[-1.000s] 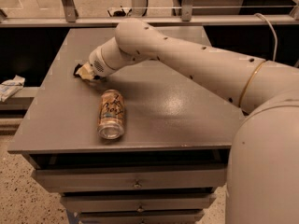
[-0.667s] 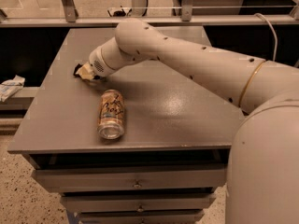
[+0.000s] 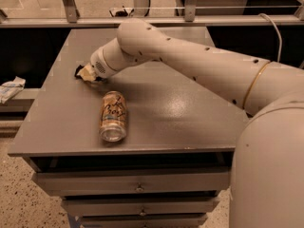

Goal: Pick rxbar chocolate

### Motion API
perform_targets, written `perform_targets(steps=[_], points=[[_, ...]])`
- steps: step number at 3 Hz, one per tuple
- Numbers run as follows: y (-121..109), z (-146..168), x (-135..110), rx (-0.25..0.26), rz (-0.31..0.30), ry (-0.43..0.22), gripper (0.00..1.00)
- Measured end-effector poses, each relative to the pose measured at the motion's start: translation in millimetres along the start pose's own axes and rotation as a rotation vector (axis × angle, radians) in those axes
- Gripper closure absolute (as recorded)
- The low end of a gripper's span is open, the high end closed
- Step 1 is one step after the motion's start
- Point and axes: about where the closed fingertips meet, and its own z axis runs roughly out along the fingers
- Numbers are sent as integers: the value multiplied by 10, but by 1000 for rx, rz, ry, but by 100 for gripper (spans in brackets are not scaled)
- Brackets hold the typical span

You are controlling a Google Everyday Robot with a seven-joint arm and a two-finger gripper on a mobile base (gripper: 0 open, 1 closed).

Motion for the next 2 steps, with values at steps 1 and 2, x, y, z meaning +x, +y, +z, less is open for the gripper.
perform_targets(steps=[1,2], points=[[1,1,0,0,0,0,34],[1,1,0,0,0,0,12]])
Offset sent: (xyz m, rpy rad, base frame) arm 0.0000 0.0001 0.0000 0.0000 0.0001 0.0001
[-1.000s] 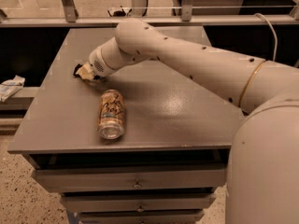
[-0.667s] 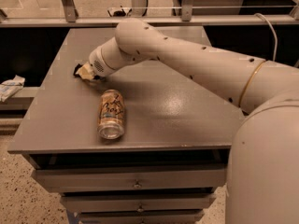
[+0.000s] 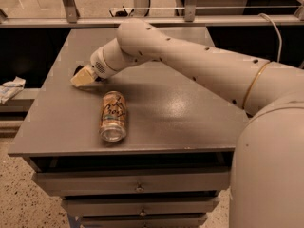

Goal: Pick rxbar chocolate

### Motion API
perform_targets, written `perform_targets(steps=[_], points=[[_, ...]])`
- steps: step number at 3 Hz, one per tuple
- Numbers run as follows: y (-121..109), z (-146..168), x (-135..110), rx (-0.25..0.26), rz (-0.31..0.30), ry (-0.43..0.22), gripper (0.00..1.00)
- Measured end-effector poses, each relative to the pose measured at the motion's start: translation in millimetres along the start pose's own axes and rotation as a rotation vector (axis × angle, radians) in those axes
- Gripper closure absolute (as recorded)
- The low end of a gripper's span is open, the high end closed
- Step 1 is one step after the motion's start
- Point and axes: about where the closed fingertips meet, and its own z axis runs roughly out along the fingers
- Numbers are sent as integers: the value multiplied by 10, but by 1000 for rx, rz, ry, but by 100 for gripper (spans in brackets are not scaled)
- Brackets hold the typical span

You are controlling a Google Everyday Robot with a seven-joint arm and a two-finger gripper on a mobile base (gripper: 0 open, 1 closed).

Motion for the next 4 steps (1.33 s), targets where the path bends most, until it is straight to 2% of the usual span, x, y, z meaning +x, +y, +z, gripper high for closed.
perform_targets(steps=[1,2,3,4], points=[[1,-4,-5,0,0,0,0],[-21,-26,-12,6,-11,2,0],[-186,-207,-61,57,-93,21,0],[-221,-325,-70,78,-137,34,0]])
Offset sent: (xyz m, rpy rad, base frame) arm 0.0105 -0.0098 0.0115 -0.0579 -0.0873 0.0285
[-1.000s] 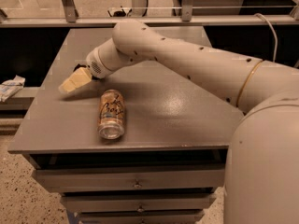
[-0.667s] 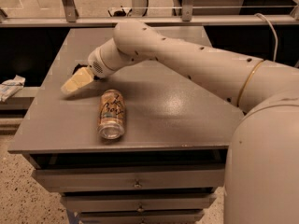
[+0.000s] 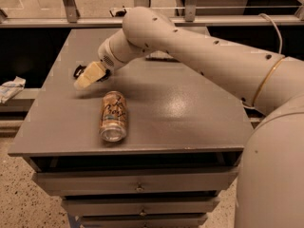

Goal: Pick rxbar chocolate

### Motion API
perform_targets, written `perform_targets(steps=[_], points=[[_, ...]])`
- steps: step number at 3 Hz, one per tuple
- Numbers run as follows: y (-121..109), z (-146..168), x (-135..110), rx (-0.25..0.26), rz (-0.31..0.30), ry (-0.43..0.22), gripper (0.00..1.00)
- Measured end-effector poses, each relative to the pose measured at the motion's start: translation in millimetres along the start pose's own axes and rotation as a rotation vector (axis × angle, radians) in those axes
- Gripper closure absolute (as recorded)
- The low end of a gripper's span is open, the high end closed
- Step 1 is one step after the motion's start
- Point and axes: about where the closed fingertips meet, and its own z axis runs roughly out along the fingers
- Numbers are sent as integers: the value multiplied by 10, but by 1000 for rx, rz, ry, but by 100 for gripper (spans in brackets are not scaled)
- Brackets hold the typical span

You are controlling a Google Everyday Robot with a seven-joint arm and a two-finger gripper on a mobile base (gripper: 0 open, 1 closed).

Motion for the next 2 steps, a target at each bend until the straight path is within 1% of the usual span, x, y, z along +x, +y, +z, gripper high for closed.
perform_targets(steps=[1,2], points=[[18,26,67,-10,-3,9,0],[33,77,125,-22,8,14,14]])
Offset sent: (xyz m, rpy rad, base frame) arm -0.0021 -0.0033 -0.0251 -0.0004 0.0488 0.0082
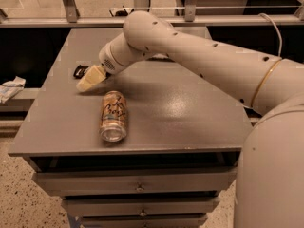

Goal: Pick rxbar chocolate

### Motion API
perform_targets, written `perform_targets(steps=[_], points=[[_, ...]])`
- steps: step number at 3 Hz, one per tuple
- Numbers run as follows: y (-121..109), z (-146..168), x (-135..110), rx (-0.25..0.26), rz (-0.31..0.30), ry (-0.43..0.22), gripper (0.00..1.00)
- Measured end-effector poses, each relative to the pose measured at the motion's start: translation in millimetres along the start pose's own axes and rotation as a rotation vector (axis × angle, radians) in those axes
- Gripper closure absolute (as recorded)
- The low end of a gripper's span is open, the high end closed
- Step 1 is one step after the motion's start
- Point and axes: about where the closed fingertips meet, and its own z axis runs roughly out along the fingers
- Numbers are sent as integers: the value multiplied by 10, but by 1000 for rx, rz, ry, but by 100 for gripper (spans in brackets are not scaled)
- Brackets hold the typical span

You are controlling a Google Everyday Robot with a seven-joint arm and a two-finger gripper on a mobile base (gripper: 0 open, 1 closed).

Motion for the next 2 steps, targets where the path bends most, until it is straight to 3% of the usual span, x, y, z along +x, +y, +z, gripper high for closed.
perform_targets(steps=[1,2], points=[[4,28,43,-9,15,2,47],[7,26,55,-10,22,2,70]])
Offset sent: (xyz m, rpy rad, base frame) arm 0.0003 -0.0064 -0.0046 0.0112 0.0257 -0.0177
